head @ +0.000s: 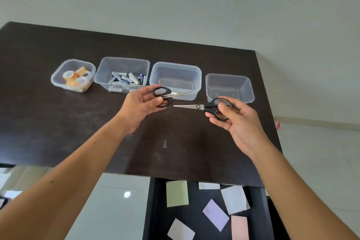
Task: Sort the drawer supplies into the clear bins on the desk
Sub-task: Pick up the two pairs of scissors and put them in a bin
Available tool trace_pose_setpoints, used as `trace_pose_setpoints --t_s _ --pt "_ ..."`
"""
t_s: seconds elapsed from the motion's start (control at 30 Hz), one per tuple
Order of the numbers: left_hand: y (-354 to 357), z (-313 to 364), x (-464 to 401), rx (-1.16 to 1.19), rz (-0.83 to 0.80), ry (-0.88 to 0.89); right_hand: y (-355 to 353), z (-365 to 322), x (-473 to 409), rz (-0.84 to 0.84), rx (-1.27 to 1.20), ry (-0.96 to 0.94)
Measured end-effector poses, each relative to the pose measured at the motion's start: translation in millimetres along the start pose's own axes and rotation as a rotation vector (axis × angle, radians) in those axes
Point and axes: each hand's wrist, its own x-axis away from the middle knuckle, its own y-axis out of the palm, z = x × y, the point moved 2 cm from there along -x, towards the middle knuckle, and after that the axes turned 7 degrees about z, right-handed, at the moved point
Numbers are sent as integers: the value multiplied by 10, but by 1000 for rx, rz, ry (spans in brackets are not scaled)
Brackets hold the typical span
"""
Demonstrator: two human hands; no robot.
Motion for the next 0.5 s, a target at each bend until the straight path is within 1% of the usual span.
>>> trace_pose_setpoints --t_s 0.2,0.37,0.5 --pt "-8 438 -755 -197 -2 49 273 -163 -503 62 -5 -4" --pt "43 442 -1099 -299 -23 50 428 -139 -753 104 34 15" --pt "27 419 -1197 -348 -36 47 494 -139 -888 89 18 22"
